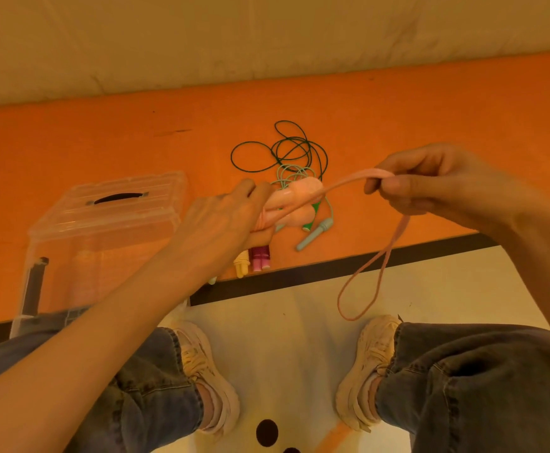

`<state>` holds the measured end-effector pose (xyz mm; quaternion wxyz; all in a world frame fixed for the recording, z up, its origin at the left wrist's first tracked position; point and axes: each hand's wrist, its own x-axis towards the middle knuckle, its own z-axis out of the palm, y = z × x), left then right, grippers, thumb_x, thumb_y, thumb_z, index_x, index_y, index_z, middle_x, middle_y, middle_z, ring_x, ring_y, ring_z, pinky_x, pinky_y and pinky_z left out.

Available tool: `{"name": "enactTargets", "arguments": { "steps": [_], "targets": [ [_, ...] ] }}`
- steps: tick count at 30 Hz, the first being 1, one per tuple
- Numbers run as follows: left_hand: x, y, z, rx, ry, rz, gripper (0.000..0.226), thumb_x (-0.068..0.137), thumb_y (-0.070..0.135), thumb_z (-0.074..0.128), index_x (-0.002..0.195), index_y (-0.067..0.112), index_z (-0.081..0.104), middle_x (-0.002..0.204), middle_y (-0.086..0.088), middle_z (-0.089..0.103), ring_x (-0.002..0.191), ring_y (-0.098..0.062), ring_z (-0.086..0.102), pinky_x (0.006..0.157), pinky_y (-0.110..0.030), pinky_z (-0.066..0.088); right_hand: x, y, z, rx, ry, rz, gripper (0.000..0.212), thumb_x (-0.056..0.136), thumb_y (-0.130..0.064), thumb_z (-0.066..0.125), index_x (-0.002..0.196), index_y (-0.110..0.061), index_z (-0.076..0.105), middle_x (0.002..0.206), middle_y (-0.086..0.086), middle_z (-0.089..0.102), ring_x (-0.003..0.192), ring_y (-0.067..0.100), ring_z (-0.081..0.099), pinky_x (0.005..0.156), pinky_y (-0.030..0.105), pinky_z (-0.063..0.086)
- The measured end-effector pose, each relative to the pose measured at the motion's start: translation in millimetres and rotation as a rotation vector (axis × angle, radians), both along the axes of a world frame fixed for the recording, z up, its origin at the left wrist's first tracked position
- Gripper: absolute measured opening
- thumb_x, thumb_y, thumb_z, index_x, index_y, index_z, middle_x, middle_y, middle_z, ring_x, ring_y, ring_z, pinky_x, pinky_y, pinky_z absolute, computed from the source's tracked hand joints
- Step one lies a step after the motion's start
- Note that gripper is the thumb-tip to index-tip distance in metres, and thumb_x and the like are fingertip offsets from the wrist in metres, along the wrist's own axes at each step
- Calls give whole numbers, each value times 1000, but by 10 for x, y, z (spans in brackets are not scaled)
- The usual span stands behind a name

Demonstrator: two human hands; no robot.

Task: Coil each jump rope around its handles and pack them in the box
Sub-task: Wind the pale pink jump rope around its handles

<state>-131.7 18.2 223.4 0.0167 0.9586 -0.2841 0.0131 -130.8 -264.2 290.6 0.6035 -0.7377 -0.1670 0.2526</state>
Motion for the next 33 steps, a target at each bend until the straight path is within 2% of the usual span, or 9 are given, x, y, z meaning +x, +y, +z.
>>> {"name": "enactTargets", "arguments": {
  "steps": [5, 11, 15, 17, 21, 25, 27, 30, 33],
  "targets": [
    [-26, -4, -4, 100, 180, -97, 57, 88, 58, 43, 135, 26, 36, 116, 0, 53, 88, -26, 63, 85, -51, 49, 10, 177, -16, -217, -187, -167, 25, 88, -31, 50, 92, -14, 68, 64, 3, 45, 54, 16, 31, 48, 21, 24],
    [-126, -111, 50, -29, 311, -270, 48, 89, 55, 49, 128, 28, 43, 107, 8, 53, 81, -15, 57, 65, -38, 51, 98, 257, -104, -323, -278, -230, 29, 100, -22, 46, 81, -9, 65, 61, 2, 43, 50, 1, 36, 48, 12, 29],
    [-210, -168, 94, -119, 252, -346, 62, 80, 64, 26, 125, 28, 48, 109, 10, 58, 79, -12, 59, 57, -37, 51, 164, 260, -178, -405, -287, -253, 30, 100, -23, 47, 78, -12, 65, 59, -3, 42, 52, 6, 34, 48, 17, 26],
    [-242, -184, 111, -168, 240, -352, 68, 78, 64, 26, 129, 24, 46, 112, 10, 60, 78, -13, 60, 56, -35, 51, 191, 261, -213, -437, -282, -260, 30, 99, -25, 48, 76, -16, 64, 59, -4, 42, 53, 7, 34, 49, 20, 27],
    [-307, -237, 130, -241, 229, -357, 87, 79, 62, 38, 150, 22, 6, 101, 4, 64, 56, -7, 45, 47, -24, 36, 210, 286, -238, -471, -308, -249, 29, 99, -25, 50, 76, -15, 64, 59, -4, 44, 56, 10, 38, 51, 20, 29],
    [-336, -267, 162, -312, 251, -314, 100, 81, 57, 50, 152, 21, -11, 108, 12, 57, 50, -2, 35, 44, -18, 32, 218, 267, -245, -493, -300, -251, 31, 99, -28, 49, 74, -18, 63, 60, -2, 44, 55, 11, 36, 52, 24, 28],
    [-317, -264, 174, -331, 202, -343, 93, 83, 57, 49, 154, 24, -1, 111, 20, 50, 63, -1, 41, 46, -19, 38, 208, 259, -248, -494, -289, -254, 30, 99, -29, 49, 75, -16, 64, 61, -1, 44, 56, 11, 36, 51, 22, 28],
    [-314, -255, 148, -348, 144, -399, 73, 84, 58, 49, 147, 26, 29, 127, 10, 55, 86, -3, 54, 53, -31, 52, 202, 277, -250, -477, -275, -250, 30, 98, -28, 50, 76, -15, 64, 60, -4, 45, 54, 6, 36, 49, 17, 28],
    [-314, -276, 145, -392, 104, -397, 59, 87, 55, 51, 136, 22, 43, 125, 5, 57, 87, -14, 63, 55, -35, 53, 202, 285, -251, -473, -260, -228, 30, 98, -28, 50, 78, -12, 65, 58, -6, 44, 49, 1, 35, 47, 15, 28]
  ]
}}
